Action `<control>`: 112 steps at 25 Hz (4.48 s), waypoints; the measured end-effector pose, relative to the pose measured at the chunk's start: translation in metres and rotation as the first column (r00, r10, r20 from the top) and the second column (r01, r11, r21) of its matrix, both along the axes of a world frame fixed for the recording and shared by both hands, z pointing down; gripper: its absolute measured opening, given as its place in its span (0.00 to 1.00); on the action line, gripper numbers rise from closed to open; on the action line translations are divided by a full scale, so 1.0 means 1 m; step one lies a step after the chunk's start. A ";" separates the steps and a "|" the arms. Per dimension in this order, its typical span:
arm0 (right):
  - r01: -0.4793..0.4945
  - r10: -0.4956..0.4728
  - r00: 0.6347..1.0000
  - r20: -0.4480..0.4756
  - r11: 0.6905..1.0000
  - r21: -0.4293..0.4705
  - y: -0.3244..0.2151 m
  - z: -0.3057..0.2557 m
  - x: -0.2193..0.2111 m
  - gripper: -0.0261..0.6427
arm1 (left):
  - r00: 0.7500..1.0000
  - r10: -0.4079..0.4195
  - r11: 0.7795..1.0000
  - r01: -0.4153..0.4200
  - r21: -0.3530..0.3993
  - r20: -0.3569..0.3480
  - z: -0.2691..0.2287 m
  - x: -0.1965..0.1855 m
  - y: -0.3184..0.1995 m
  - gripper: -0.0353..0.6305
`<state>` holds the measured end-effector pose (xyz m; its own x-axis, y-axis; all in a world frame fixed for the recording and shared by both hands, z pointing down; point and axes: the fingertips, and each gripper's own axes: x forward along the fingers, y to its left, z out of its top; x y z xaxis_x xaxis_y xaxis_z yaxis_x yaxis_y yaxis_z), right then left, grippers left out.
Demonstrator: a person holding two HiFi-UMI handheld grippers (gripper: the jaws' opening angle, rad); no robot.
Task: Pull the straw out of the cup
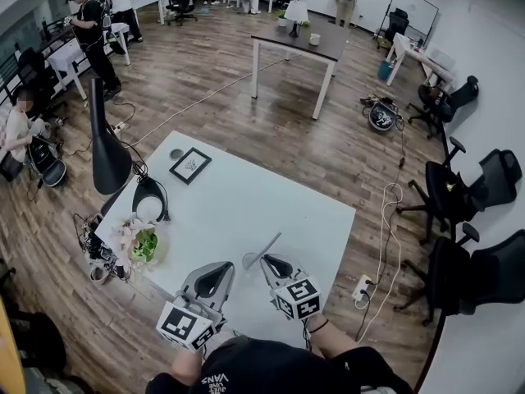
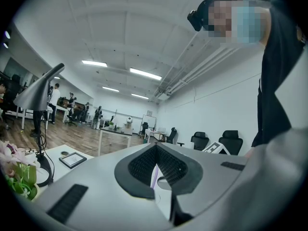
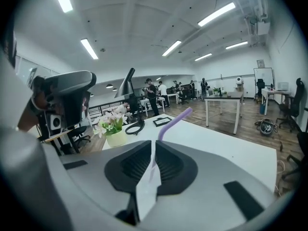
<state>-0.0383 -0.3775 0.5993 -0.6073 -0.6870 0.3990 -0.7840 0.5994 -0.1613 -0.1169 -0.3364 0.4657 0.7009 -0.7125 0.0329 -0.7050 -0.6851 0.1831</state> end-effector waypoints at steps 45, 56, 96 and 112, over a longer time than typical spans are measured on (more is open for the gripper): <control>0.014 -0.015 0.999 0.032 1.000 0.010 -0.016 -0.005 -0.011 0.10 | 0.999 -0.037 0.999 0.037 -0.001 -0.008 -0.001 -0.009 0.011 0.06; 0.016 -0.025 0.998 0.059 0.990 0.139 -0.002 -0.061 -0.005 0.10 | 1.000 -0.031 0.999 0.031 0.010 -0.002 -0.007 -0.005 0.018 0.05; -0.008 -0.019 0.993 0.113 0.972 0.234 0.079 -0.127 0.026 0.10 | 0.998 -0.054 0.998 0.054 0.017 -0.013 -0.008 0.003 0.063 0.06; -0.012 -0.014 0.993 0.117 0.976 0.217 0.085 -0.124 0.039 0.10 | 0.997 -0.079 0.997 0.079 0.007 -0.004 -0.005 0.006 0.067 0.06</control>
